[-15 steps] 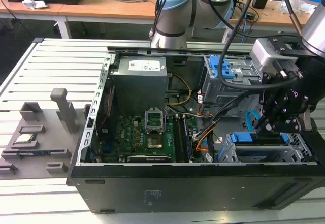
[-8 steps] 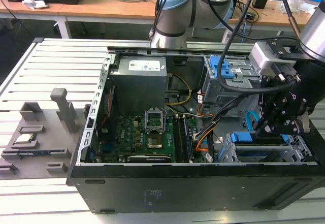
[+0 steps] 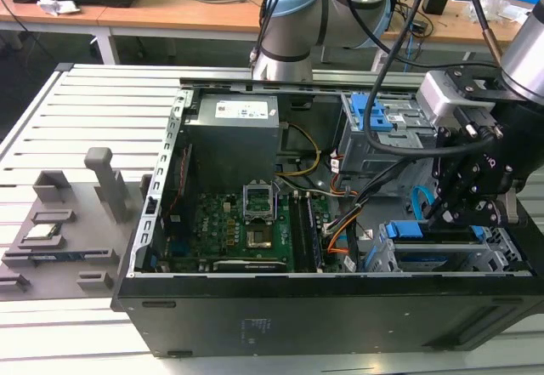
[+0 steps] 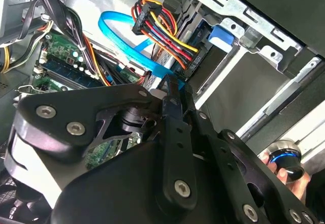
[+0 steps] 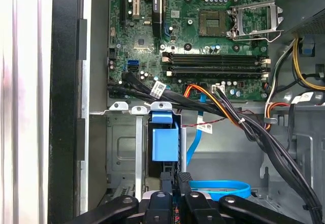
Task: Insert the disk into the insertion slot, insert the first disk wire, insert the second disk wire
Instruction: 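Insert the second disk wire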
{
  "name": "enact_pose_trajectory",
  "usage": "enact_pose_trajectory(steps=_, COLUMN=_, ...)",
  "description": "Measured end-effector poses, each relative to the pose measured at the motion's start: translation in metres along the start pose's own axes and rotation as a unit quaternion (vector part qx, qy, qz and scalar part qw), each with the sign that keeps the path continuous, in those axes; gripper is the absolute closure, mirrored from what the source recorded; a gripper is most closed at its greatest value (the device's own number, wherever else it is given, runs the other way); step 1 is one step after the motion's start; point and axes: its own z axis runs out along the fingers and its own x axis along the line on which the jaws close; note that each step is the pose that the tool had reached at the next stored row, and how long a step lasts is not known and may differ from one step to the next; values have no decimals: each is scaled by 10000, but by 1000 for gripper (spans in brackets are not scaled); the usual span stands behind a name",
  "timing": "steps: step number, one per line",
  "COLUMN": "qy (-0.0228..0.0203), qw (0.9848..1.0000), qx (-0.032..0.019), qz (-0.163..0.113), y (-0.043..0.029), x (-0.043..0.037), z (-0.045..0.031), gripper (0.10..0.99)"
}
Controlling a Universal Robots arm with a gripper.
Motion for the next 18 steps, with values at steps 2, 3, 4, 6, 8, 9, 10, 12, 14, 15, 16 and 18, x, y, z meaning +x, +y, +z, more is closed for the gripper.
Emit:
enact_pose_trajectory(steps=2, qy=1, qw=10000, qx=-1, qz=0, y=0, x=0, z=0, gripper=847)
enact_pose_trajectory(steps=3, qy=1, qw=10000, qx=-1, qz=0, y=1, x=0, z=-12, gripper=847)
enact_pose_trajectory(steps=4, qy=2, qw=10000, qx=-1, qz=0, y=3, x=0, z=-48, gripper=847)
enact_pose_trajectory(steps=6, qy=2, qw=10000, qx=-1, qz=0, y=8, x=-6, z=-149, gripper=847)
enact_pose_trajectory(steps=8, qy=2, qw=10000, qx=-1, qz=0, y=13, x=-28, z=-236, gripper=867)
enact_pose_trajectory(steps=9, qy=2, qw=10000, qx=-1, qz=0, y=15, x=-37, z=-279, gripper=867)
enact_pose_trajectory(steps=10, qy=1, qw=10000, qx=-1, qz=0, y=17, x=-45, z=-318, gripper=933)
enact_pose_trajectory(steps=12, qy=2, qw=10000, qx=-1, qz=0, y=21, x=-58, z=-393, gripper=980)
enact_pose_trajectory(steps=14, qy=0, qw=10000, qx=-1, qz=0, y=25, x=-60, z=-464, gripper=980)
enact_pose_trajectory(steps=15, qy=0, qw=10000, qx=-1, qz=0, y=25, x=-61, z=-465, gripper=980)
enact_pose_trajectory(steps=16, qy=1, qw=10000, qx=-1, qz=0, y=25, x=-61, z=-466, gripper=980)
enact_pose_trajectory(steps=18, qy=2, qw=10000, qx=0, qz=0, y=25, x=-61, z=-467, gripper=980)
